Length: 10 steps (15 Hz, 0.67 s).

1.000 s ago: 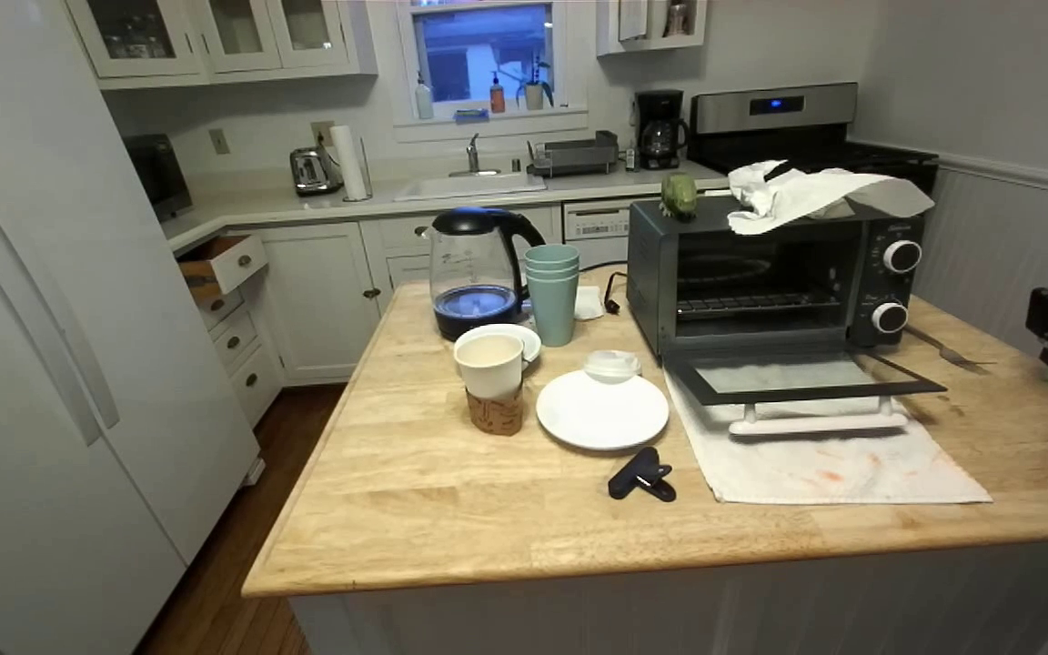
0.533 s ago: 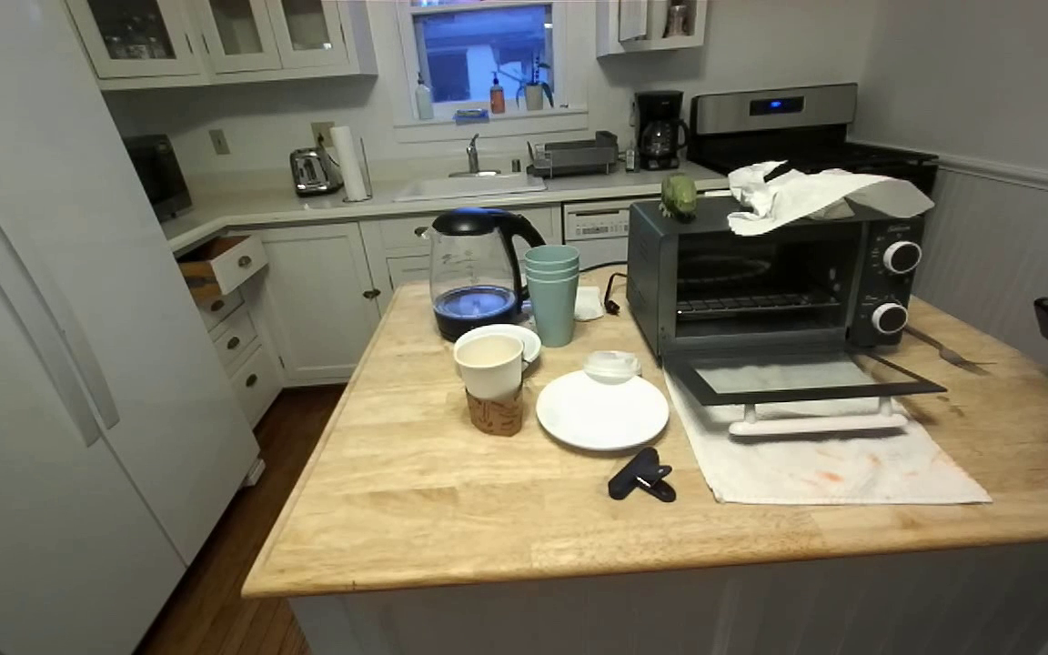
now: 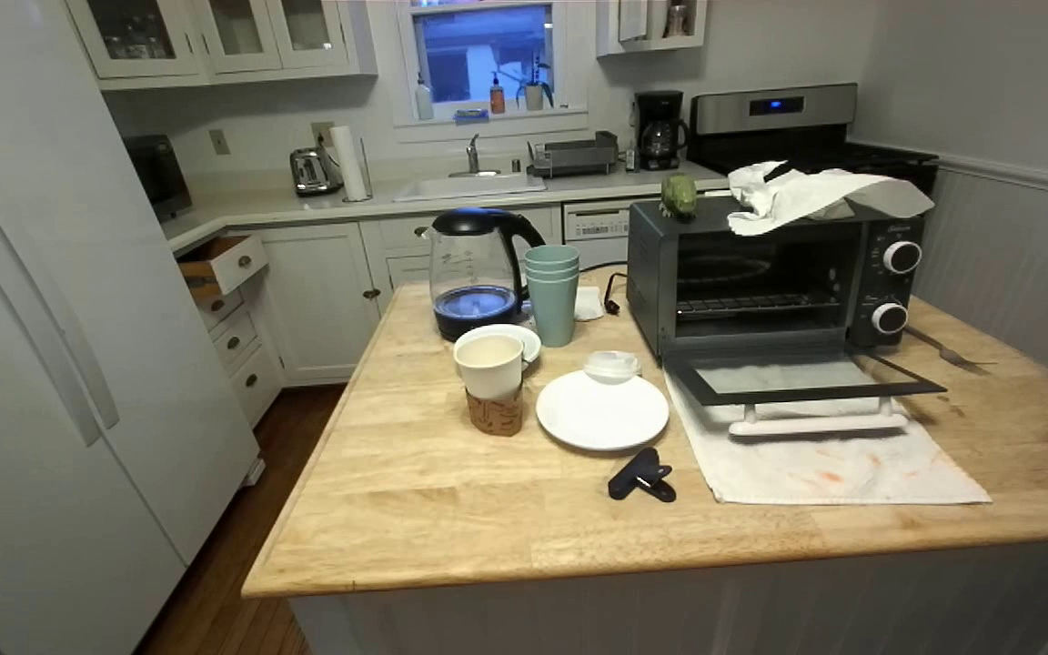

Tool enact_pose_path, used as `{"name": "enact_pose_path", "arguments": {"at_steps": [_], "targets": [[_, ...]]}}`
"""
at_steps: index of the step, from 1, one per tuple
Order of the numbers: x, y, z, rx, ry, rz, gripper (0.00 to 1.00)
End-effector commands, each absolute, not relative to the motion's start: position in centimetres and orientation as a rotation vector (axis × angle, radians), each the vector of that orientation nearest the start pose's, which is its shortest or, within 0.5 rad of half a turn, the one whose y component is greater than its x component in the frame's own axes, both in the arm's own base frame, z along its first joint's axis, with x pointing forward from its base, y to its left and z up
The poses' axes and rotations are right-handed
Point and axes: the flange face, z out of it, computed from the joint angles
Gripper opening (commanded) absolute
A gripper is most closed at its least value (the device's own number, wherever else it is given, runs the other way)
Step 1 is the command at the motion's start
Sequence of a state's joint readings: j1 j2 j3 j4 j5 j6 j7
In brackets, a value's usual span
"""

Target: Pick up the stacked blocks on the far left of the table and move it to the left side of the white plate on the table

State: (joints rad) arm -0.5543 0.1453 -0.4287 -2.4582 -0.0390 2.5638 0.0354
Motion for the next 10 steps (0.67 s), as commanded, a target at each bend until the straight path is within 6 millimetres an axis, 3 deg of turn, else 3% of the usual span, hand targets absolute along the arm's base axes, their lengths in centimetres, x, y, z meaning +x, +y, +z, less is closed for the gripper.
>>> {"name": "enact_pose_path", "arguments": {"at_steps": [1, 6, 10], "targets": [[24.2, -38.2, 29.8, -2.765, 1.442, -0.047, 0.12], [21.3, -35.7, 35.9, -2.78, 1.241, -0.243, 0.12], [20.1, -31.7, 39.4, -2.826, 0.996, -0.382, 0.12]]}}
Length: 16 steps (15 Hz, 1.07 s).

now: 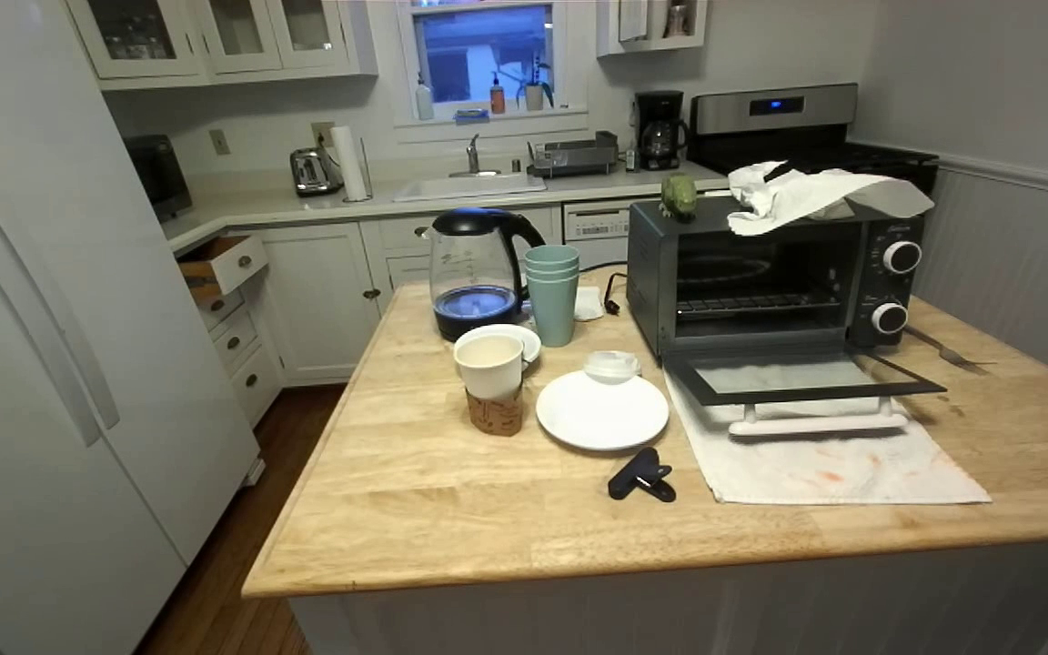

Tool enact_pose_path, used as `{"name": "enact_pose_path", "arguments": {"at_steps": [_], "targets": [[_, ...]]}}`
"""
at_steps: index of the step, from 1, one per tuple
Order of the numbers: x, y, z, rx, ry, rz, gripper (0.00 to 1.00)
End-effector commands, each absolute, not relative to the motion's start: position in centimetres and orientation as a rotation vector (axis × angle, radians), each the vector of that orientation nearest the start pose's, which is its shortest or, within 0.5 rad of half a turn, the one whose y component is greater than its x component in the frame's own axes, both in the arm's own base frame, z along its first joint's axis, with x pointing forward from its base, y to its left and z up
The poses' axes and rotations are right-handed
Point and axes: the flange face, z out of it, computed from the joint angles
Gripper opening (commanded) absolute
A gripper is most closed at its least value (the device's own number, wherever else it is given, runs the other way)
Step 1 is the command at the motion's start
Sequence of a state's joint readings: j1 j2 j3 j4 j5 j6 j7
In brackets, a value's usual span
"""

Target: Pick up the stacked blocks on the far left of the table and move it to the left side of the white plate on the table

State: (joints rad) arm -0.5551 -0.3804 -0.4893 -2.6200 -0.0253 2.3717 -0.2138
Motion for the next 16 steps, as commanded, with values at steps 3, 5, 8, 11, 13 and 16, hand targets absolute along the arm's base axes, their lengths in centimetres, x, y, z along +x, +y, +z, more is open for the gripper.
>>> {"name": "enact_pose_path", "arguments": {"at_steps": [3, 5, 8, 11, 13, 16], "targets": [[20.4, -27.7, 41.2, -2.85, 0.855, -0.535, 0.12], [22.2, -26.6, 44.5, -2.858, 0.727, -0.59, 0.12], [24.5, -22.2, 47.1, -2.87, 0.579, -0.649, 0.12], [24.7, -22.7, 46.9, -2.898, 0.586, -0.64, 0.37], [24.8, -22.5, 47.1, -2.899, 0.576, -0.644, 0.37], [24.8, -22.5, 47.0, -2.899, 0.577, -0.643, 0.37]]}}
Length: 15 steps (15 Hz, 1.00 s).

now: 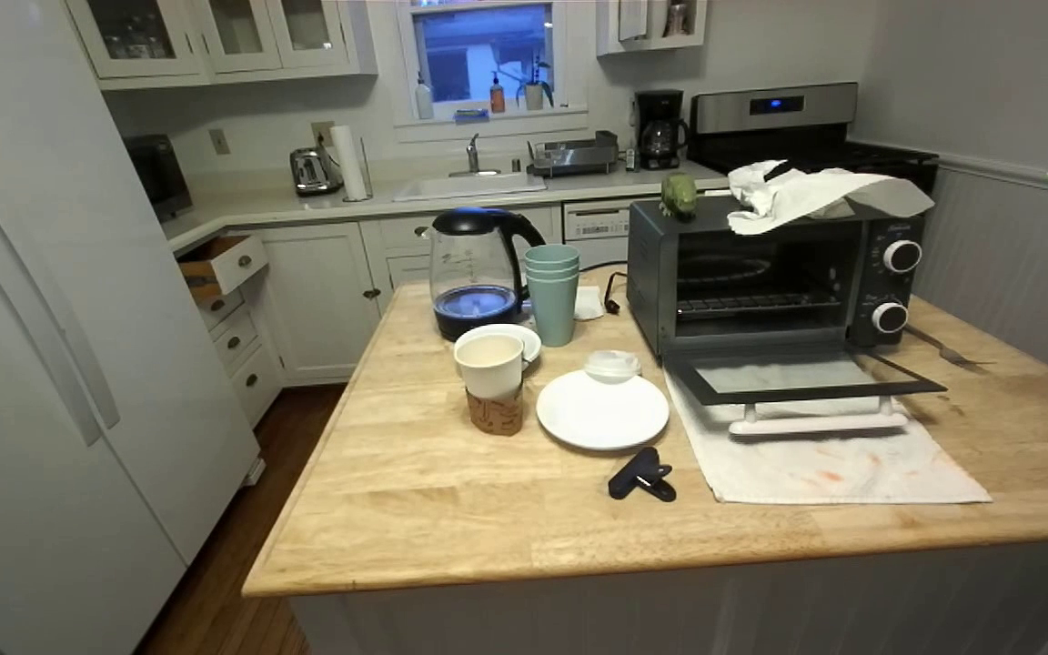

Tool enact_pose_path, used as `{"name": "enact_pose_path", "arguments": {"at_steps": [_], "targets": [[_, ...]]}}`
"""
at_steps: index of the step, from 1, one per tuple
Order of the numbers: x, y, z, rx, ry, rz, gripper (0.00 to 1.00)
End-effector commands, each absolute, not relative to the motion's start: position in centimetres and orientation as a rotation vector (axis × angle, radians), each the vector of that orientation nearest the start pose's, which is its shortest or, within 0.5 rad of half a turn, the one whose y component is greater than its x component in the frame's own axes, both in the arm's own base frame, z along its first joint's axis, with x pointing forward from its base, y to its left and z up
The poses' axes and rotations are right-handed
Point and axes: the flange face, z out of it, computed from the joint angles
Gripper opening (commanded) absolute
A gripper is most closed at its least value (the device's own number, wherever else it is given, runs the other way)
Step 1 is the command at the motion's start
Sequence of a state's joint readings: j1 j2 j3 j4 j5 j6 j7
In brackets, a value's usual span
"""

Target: Pick up the stacked blocks on the far left of the table and move it to the left side of the white plate on the table

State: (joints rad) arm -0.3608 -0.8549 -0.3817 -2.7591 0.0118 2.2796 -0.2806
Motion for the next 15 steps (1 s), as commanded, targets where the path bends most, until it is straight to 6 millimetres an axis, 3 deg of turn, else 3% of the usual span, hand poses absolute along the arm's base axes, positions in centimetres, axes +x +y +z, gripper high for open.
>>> {"name": "enact_pose_path", "arguments": {"at_steps": [1, 3, 4, 5, 7, 11, 15], "targets": [[24.8, -22.5, 47.0, -2.898, 0.577, -0.643, 0.37], [24.8, -22.5, 47.0, -2.898, 0.577, -0.643, 0.37], [25.3, -22.0, 47.5, -2.931, 0.546, -0.653, 0.12], [26.3, -20.6, 48.0, -2.998, 0.463, -0.652, 0.12], [28.2, -17.0, 49.0, -3.074, 0.29, -0.615, 0.12], [33.2, -7.2, 50.0, -3.145, -0.102, -0.591, 0.12], [37.1, 0.0, 49.1, -3.188, -0.503, -0.512, 0.12]]}}
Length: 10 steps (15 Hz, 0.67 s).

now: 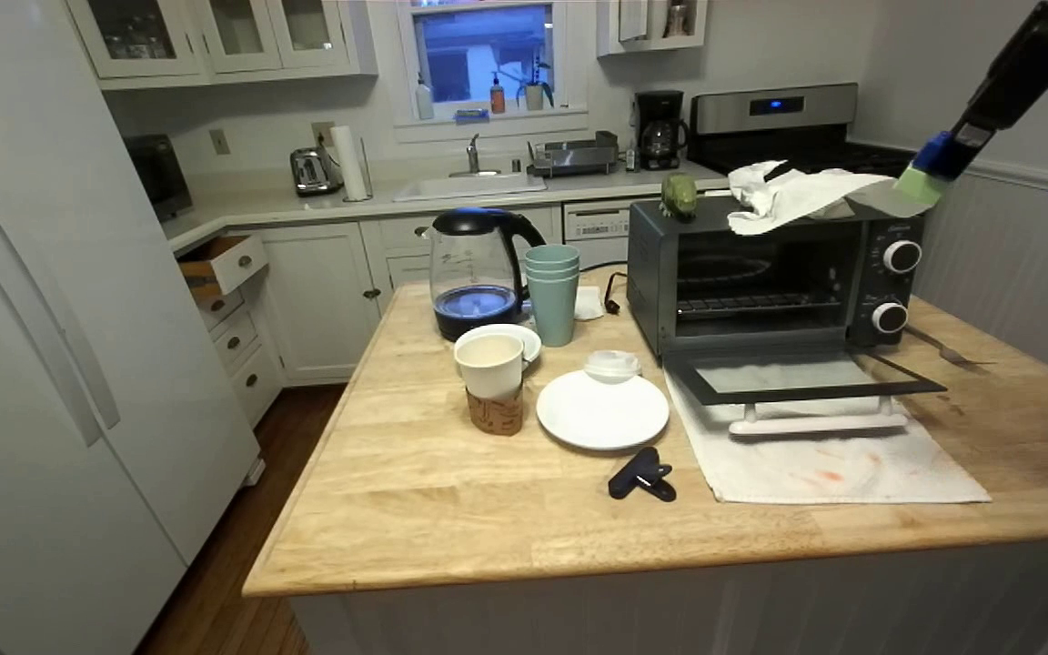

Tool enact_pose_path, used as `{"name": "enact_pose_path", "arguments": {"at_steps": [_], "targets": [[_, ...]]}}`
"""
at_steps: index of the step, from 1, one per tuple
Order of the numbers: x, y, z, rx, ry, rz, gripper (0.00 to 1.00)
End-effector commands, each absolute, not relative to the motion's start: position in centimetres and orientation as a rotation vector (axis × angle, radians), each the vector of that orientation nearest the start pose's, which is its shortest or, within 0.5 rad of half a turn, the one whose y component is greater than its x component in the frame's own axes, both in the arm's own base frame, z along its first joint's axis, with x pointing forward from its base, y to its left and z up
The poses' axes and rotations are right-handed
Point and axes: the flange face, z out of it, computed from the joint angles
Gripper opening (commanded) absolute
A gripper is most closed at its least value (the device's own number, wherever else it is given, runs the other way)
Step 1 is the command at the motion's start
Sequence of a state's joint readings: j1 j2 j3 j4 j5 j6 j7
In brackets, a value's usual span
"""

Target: Pick up the stacked blocks on the far left of the table and move it to the left side of the white plate on the table

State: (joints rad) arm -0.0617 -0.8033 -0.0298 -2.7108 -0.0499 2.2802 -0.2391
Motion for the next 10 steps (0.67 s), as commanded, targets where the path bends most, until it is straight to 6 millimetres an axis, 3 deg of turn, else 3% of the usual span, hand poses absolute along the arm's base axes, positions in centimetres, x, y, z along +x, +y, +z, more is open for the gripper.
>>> {"name": "enact_pose_path", "arguments": {"at_steps": [1, 4, 9, 10], "targets": [[38.0, 1.4, 48.6, -3.188, -0.594, -0.487, 0.12], [40.0, 5.2, 46.7, -3.172, -0.833, -0.387, 0.12], [42.4, 9.8, 43.1, -3.145, -1.045, -0.311, 0.12], [40.8, 8.7, 43.7, -3.158, -0.966, -0.33, 0.37]]}}
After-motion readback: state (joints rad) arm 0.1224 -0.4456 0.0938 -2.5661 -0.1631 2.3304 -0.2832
